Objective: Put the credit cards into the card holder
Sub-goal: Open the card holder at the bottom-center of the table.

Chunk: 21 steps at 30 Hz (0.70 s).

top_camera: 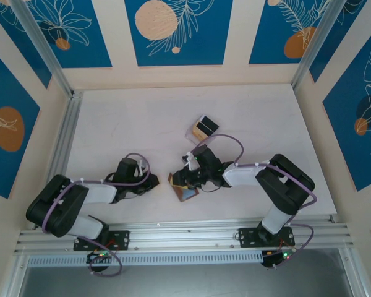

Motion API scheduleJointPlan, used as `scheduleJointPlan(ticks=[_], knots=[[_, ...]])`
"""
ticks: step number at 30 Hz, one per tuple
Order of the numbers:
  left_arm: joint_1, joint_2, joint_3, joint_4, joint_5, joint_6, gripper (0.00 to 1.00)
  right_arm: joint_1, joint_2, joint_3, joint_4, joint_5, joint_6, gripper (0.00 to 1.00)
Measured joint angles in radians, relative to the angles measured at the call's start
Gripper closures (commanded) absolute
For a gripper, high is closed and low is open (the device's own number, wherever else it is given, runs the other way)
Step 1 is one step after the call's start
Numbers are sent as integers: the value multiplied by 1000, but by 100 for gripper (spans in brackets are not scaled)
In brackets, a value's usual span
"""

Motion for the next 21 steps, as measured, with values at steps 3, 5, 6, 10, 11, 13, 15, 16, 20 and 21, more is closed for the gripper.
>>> scheduleJointPlan(ticks=[3,5,6,10,11,13,15,16,20,21], knots=[[11,-19,5,-36,-8,-2,100,4,0,0,-2,2,0,55],[29,-28,5,-48,-12,-11,100,5,0,0,-4,3,-1,52],[39,-28,4,-52,-11,-19,100,5,0,0,-4,3,-3,51],[48,-31,12,-64,0,-24,96,7,0,2,-7,2,-8,50],[48,-33,15,-71,1,-24,95,7,0,3,-8,1,-7,50],[53,-46,17,-90,-1,-17,93,9,0,8,-7,-3,-7,49],[69,-71,18,-127,-14,-9,92,13,0,16,-8,-5,-8,47],[77,-94,18,-158,-29,-2,91,17,0,21,-7,-5,-8,45],[108,-225,20,-331,-105,31,87,34,0,39,-8,-11,-18,42],[111,-267,27,-382,-117,39,85,39,0,43,-7,-13,-18,42]])
